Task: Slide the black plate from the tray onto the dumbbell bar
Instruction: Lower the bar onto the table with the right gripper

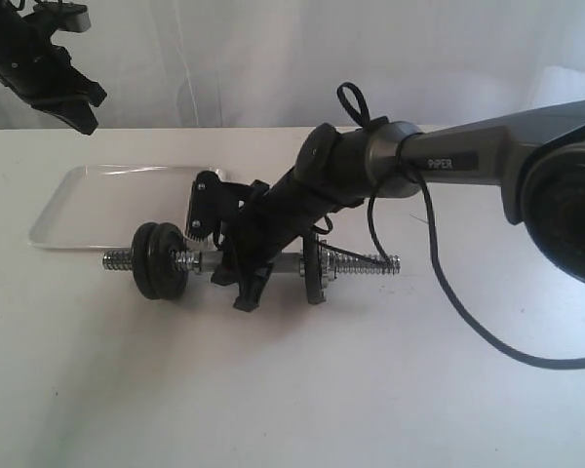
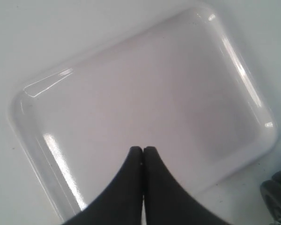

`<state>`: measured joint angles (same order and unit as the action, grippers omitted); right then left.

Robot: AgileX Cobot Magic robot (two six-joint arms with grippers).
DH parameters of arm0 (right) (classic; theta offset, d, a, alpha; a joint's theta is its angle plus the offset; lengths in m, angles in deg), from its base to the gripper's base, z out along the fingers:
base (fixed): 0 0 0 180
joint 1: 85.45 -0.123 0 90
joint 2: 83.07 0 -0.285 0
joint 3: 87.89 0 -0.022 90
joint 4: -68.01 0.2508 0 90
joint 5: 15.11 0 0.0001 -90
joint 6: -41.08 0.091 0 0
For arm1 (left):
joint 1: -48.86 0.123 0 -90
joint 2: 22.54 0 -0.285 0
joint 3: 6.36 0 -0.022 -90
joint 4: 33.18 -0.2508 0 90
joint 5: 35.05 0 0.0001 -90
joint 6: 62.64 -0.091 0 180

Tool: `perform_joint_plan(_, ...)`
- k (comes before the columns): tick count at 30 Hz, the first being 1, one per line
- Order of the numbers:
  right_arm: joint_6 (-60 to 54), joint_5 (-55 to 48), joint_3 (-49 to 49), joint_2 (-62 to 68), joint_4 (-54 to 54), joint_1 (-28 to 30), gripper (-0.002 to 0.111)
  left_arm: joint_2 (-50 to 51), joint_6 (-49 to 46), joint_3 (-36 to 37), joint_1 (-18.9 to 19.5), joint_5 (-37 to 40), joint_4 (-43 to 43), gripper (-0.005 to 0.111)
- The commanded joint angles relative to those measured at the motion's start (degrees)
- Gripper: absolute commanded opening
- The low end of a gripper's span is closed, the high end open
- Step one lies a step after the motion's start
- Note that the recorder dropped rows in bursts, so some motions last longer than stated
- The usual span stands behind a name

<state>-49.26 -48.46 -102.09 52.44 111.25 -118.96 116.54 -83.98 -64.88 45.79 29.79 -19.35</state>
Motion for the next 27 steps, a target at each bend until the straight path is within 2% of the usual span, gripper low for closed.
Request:
perform_joint_plan(1, 2.9, 2.2, -1.5, -2.9, 3.5, -0.3, 0.063, -0.9, 0.6, -0.2, 0.3, 5.1, 1.0, 0.000)
perform_joint_plan(4, 5.0, 2.4, -1.5, -2.9, 3.5, -0.3, 0.082, -0.9, 0.6, -0.2, 0.3, 5.1, 1.2, 0.000)
perform_joint_plan(6, 5.8, 2.4, -1.5, -2.9, 3.3, -0.3, 0.086, -0.9, 0.6, -0.2, 0.3, 5.1, 1.2, 0.000)
perform_joint_plan(27, 5.8, 2.2, -1.5, -3.0, 3.1, -0.3, 0.085, -0.9, 0.6, -0.2, 0.3, 5.1, 1.2, 0.000)
